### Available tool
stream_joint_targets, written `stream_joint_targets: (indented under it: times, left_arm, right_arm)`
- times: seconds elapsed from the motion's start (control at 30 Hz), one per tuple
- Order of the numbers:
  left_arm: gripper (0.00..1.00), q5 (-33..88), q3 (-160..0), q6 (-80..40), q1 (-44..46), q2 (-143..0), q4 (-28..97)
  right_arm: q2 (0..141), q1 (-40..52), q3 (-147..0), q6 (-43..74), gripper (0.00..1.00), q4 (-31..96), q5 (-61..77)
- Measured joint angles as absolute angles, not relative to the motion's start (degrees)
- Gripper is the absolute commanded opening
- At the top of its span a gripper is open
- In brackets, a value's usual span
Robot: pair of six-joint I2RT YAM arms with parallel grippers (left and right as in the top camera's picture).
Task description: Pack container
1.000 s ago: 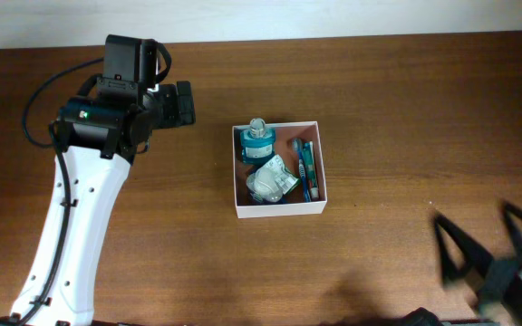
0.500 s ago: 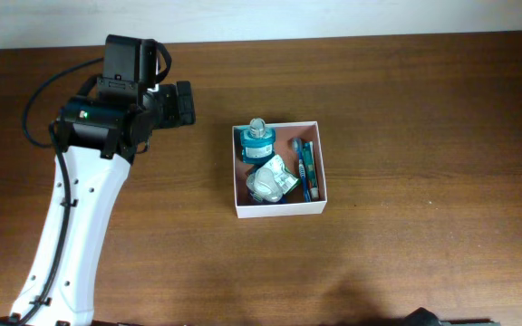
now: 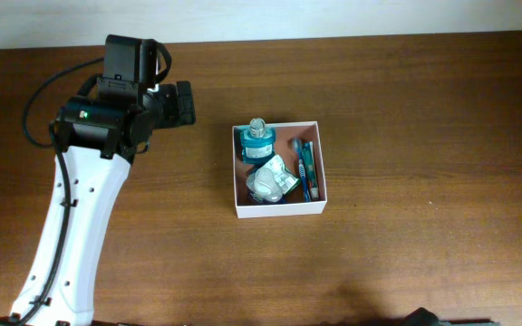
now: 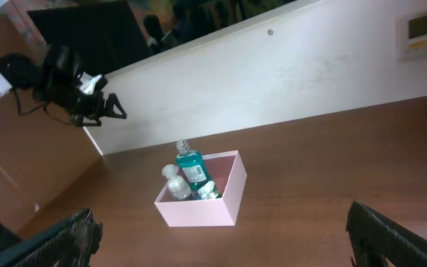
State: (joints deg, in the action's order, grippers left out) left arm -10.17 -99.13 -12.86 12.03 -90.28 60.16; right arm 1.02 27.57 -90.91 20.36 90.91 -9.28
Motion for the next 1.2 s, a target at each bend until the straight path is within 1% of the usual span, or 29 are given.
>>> stream_joint_targets:
  times: [0.57, 0.7, 0.8, 0.93, 1.2]
  left_arm:
    - [0.99, -10.2, -99.1, -12.9, 12.0, -90.3, 60.2]
    - [0.99, -10.2, -99.1, -12.9, 12.0, -90.3, 60.2]
    - [0.99, -10.2, -99.1, -12.9, 12.0, -90.3, 60.2]
    - [0.99, -10.2, -99.1, -12.9, 12.0, -90.3, 60.2]
    - [0.99, -10.2, -99.1, -12.9, 12.0, -90.3, 60.2]
  right_arm:
    - [1.0, 27.6, -91.0, 20.4, 0.98, 91.3, -6.3]
    - [1.0, 27.6, -89.9, 20.4, 0.98, 88.0, -6.7]
    - [0.9, 27.6, -86.9, 20.4, 0.98, 82.2, -7.9]
    - [0.7, 27.6, -78.0, 20.4, 0.98, 71.0, -8.8]
    - [1.0, 27.5, -49.8, 20.3, 0.98, 41.9, -9.2]
